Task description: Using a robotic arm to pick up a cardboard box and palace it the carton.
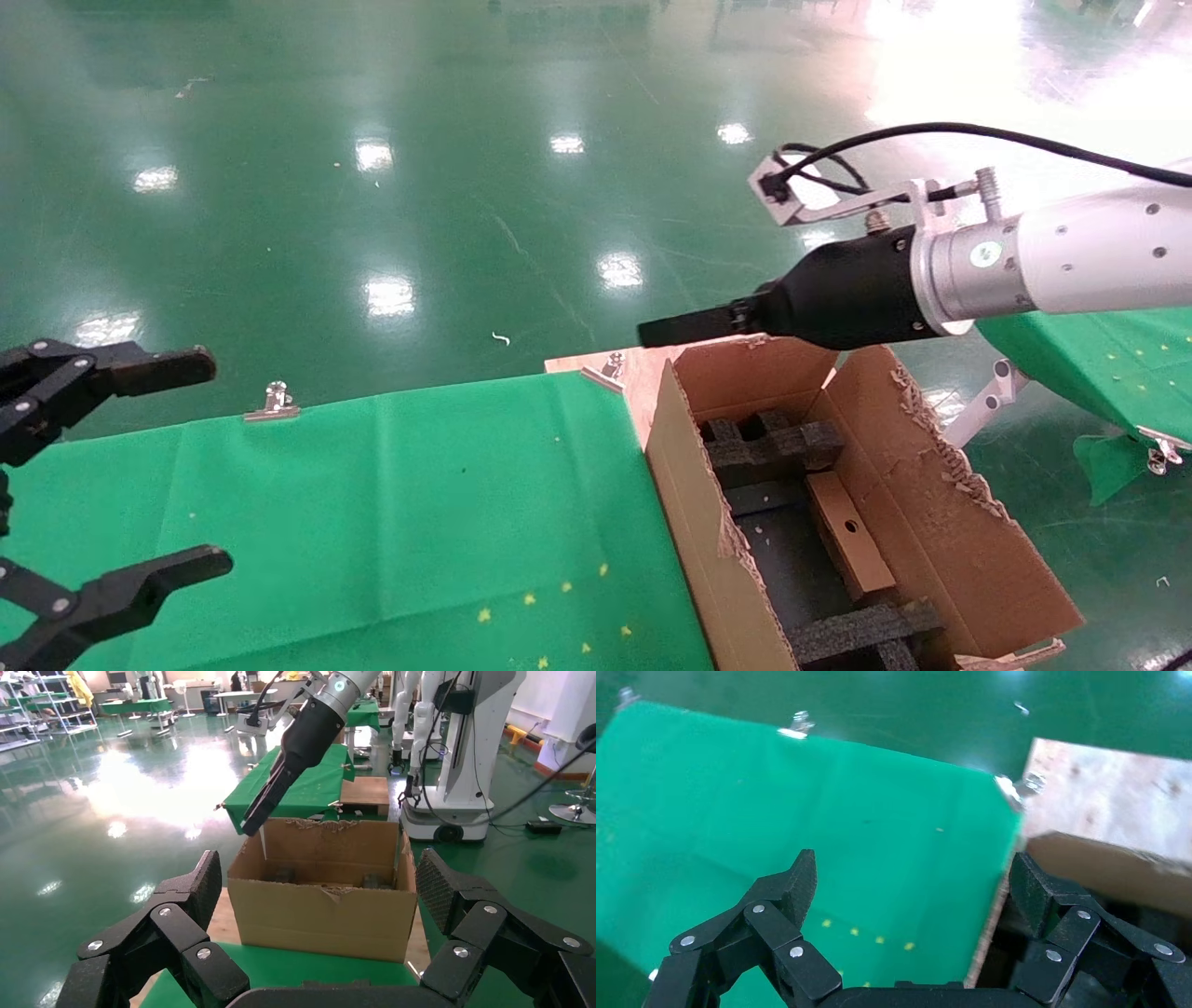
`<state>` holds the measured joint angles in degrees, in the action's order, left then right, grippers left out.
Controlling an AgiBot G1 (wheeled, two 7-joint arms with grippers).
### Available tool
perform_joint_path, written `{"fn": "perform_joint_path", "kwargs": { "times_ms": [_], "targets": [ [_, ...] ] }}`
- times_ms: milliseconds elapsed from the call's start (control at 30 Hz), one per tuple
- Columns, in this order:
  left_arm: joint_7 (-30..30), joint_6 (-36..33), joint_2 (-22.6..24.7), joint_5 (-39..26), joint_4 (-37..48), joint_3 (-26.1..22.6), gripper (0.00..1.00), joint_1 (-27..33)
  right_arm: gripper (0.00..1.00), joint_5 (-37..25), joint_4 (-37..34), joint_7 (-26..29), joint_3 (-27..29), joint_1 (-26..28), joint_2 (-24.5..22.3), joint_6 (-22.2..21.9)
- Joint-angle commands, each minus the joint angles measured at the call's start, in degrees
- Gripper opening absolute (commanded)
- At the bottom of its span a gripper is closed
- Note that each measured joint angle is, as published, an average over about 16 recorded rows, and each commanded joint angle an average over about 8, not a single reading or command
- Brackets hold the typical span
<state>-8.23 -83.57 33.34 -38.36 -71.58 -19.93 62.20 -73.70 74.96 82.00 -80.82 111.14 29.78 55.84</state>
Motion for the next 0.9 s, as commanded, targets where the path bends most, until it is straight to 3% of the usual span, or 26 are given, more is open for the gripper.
{"fn": "perform_joint_path", "kwargs": {
  "times_ms": [33,900],
  "targets": [
    [0.0,0.0,0.0,0.0,0.0,0.0,1.00,0.0,1.00,1.2,-0.1,-2.7,2.5,-1.9,0.2,1.1],
    [0.0,0.0,0.0,0.0,0.0,0.0,1.00,0.0,1.00,17.1,-0.7,-38.2,34.7,-26.6,2.8,16.0]
  ]
}}
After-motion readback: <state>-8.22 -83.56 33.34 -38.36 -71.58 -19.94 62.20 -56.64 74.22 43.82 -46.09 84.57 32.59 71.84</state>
